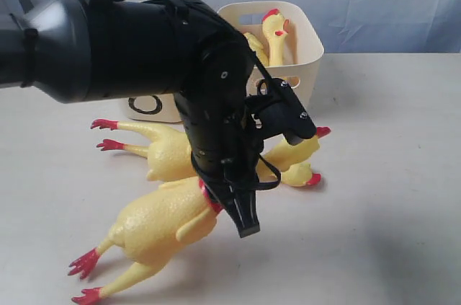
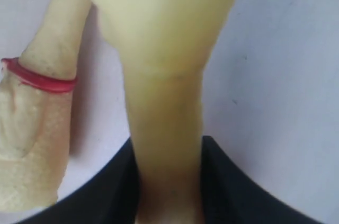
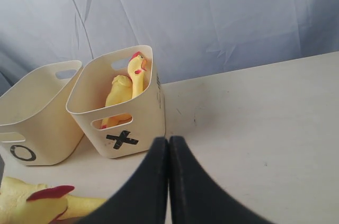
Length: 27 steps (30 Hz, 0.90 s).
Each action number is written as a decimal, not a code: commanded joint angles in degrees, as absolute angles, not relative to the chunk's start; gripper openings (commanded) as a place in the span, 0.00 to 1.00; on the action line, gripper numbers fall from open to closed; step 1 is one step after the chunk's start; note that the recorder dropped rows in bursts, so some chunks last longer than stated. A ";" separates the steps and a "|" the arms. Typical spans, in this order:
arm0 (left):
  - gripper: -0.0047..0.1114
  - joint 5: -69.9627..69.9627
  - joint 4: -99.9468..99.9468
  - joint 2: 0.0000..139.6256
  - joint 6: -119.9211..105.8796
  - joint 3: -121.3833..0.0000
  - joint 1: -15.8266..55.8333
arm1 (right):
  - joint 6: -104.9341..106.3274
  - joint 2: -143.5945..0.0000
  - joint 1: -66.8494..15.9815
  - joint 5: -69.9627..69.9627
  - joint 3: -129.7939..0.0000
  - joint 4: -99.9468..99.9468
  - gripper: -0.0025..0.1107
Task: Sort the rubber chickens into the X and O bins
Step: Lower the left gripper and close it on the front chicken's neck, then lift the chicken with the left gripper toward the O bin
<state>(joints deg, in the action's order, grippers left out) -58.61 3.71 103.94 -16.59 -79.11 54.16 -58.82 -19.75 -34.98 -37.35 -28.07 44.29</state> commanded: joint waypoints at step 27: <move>0.04 -69.96 27.31 96.46 -12.02 -79.50 54.35 | -58.72 -19.43 -34.94 -37.19 -27.98 44.37 0.02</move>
